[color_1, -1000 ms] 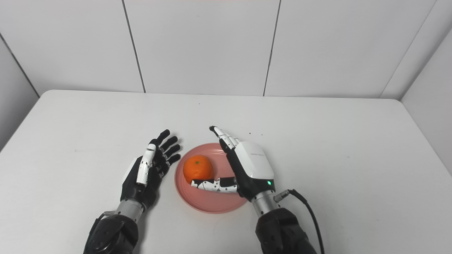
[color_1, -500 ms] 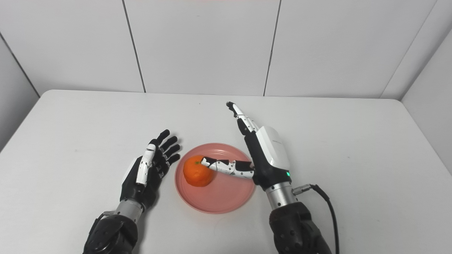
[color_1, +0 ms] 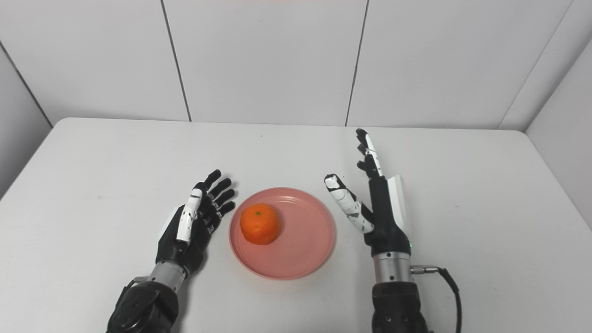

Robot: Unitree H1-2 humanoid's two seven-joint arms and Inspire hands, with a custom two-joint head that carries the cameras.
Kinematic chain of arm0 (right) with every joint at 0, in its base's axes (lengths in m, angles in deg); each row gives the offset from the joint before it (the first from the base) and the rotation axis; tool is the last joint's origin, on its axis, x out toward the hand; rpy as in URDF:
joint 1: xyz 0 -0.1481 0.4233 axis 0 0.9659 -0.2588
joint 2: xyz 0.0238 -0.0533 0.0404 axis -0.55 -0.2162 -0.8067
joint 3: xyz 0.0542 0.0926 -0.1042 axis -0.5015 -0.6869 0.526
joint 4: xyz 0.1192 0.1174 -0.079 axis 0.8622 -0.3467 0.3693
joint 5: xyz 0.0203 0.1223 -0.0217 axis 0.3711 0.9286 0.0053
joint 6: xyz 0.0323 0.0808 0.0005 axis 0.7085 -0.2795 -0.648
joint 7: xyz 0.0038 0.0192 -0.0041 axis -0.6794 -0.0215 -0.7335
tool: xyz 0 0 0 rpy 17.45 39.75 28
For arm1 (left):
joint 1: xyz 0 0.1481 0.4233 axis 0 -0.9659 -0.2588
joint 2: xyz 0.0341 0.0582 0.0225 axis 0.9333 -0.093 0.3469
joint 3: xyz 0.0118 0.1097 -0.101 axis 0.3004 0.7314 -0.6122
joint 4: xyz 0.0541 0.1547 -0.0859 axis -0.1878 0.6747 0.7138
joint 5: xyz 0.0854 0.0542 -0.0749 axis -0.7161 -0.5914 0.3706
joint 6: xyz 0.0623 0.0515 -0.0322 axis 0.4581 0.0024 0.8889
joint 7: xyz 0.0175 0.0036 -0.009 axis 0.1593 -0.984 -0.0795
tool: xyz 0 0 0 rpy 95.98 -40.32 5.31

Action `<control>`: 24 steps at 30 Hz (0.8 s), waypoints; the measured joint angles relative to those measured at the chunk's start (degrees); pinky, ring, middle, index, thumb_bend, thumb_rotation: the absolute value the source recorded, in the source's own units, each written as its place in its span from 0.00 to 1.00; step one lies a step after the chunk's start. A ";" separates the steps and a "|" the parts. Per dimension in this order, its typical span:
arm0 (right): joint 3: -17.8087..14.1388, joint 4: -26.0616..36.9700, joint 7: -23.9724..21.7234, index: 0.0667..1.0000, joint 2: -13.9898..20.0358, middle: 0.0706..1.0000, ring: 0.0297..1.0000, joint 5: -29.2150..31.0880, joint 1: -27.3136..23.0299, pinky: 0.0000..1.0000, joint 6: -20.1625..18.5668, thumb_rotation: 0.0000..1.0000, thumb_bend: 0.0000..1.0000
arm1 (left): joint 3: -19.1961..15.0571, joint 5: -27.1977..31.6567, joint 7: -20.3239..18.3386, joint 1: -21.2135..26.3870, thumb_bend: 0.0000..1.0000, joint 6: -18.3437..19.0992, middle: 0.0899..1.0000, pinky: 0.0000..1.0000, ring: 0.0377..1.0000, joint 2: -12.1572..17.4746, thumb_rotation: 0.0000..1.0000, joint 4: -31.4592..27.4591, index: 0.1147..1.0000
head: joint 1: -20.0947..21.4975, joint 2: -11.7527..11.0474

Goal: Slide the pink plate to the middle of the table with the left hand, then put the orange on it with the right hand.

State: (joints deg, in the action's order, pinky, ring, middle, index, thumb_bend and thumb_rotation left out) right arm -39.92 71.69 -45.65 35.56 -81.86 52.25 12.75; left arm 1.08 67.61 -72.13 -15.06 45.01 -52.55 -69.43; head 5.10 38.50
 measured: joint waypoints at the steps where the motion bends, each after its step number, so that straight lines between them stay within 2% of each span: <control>1: -0.46 -0.45 0.00 0.98 -0.15 0.99 0.97 1.71 0.42 0.93 0.22 1.00 0.81 | 0.01 0.00 0.00 0.00 0.39 -0.06 0.94 0.93 0.93 0.00 1.00 -0.07 0.93 | 0.09 -0.09; 8: -1.65 -1.44 -0.27 1.00 -0.59 1.00 0.98 8.89 2.15 0.97 0.45 1.00 0.75 | 0.39 -0.28 -0.05 -0.44 0.39 -0.90 0.98 0.96 0.96 0.42 1.00 -0.39 0.97 | 0.00 -0.09; 14: -2.56 -1.64 -1.58 1.00 -1.07 1.00 0.99 14.96 3.69 1.00 0.31 1.00 0.59 | 0.62 -1.72 0.11 -1.93 0.40 -2.14 1.00 0.99 0.99 0.75 1.00 -1.53 1.00 | 0.17 -0.44; 15: -2.48 -1.62 -1.64 1.00 -1.18 1.00 0.99 15.13 3.97 1.00 0.09 1.00 0.53 | 0.62 -1.86 0.15 -2.21 0.41 -2.17 1.00 1.00 1.00 0.75 1.00 -1.90 1.00 | 0.26 -0.44; 17: -2.09 -1.55 -1.73 1.00 -1.38 1.00 1.00 15.11 4.44 1.00 -0.58 1.00 0.46 | 0.68 -2.53 0.20 -2.59 0.42 -2.23 1.00 1.00 1.00 0.75 1.00 -2.64 1.00 | 0.35 -0.53; 21: -1.15 0.23 -2.17 1.00 -2.46 1.00 1.00 15.51 5.24 1.00 -4.54 1.00 0.37 | 0.88 -2.84 0.22 -2.86 0.42 -2.47 1.00 1.00 1.00 0.98 0.98 -2.92 1.00 | 0.09 -0.35; 24: -0.81 0.64 -2.36 1.00 -3.67 1.00 1.00 16.28 5.35 1.00 -6.99 1.00 0.33 | 1.31 -3.22 0.17 -3.23 0.42 -2.58 1.00 1.00 1.00 1.45 0.97 -3.46 1.00 | -0.09 -0.35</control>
State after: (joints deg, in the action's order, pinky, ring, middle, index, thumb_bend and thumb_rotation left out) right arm -40.73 72.32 -48.01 31.89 -65.58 57.61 5.76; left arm 2.39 64.39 -71.96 -18.28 42.43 -51.10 -72.89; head 5.01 38.14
